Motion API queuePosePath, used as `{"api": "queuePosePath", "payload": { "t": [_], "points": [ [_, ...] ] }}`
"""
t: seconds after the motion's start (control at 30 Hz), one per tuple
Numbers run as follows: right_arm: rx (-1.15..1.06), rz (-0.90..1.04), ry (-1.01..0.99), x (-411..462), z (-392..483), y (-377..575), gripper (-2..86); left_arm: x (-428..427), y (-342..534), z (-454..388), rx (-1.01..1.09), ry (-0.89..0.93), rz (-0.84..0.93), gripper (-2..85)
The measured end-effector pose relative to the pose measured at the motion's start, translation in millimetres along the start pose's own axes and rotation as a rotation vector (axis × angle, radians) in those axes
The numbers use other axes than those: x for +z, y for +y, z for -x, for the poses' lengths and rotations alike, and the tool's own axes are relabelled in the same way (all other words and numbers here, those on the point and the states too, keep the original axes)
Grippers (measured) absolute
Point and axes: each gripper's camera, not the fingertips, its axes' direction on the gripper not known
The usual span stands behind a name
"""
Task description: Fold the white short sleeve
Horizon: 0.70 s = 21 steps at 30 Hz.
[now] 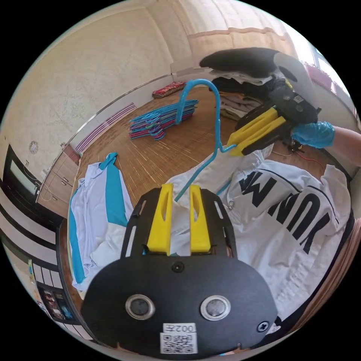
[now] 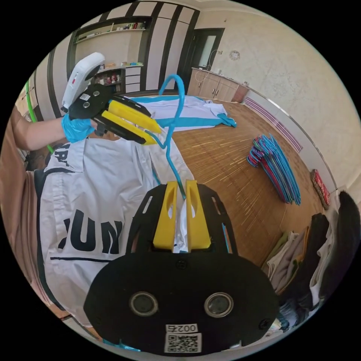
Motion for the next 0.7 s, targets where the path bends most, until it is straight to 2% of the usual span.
{"api": "queuePosePath", "payload": {
  "t": [0.23, 0.53, 0.7],
  "points": [
    [-0.062, -0.117, 0.230, -47.9, 36.7, -25.4, 1.1, -30.9, -0.8, 8.8, -0.056, -0.056, -0.057, 5.2],
    [-0.074, -0.224, 0.461, -85.8, 20.3, -98.3, 0.9, -61.7, -41.9, 53.8, -0.130, -0.183, -0.186, 5.0],
    [-0.062, -0.134, 0.423, -65.9, 29.6, -118.1, 2.3, -49.9, -34.8, 60.0, -0.156, -0.185, -0.140, 4.8]
  ]
}}
